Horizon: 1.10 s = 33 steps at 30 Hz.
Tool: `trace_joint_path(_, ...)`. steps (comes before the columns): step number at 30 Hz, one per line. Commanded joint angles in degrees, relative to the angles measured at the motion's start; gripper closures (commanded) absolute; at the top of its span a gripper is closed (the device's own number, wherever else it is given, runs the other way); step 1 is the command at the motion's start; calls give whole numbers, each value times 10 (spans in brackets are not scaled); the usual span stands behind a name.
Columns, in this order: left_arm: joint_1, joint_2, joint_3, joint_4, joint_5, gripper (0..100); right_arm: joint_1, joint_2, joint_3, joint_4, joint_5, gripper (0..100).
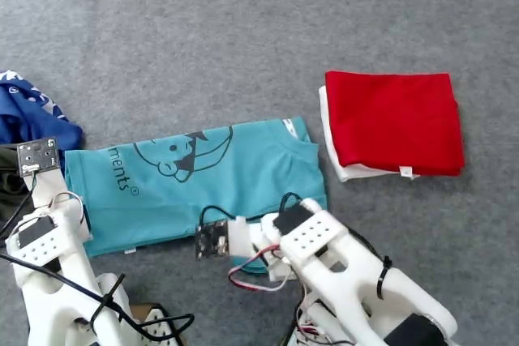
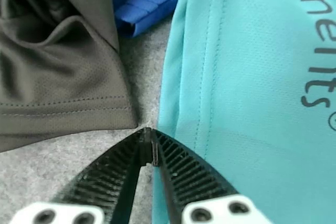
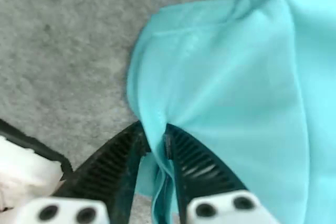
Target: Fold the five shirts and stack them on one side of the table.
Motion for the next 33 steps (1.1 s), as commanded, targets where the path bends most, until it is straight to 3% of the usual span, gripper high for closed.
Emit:
trace_joint_path(1, -1, -4, 0, -6, 5, 971, 23, 6, -46, 36, -3, 984)
trace_joint_path(6, -1, -4, 0, -6, 5, 971, 23, 7, -175, 101, 2, 984)
trace_joint_path(13, -1, -4, 0, -6, 5, 971, 24, 99, -335, 176, 69, 984)
trace_joint_path(23, -1, -4, 1, -5, 5, 971, 30, 280, -487, 183, 143, 984)
trace_joint_path(33, -1, -4, 1, -4, 5, 971, 29, 362, -587, 199, 152, 983)
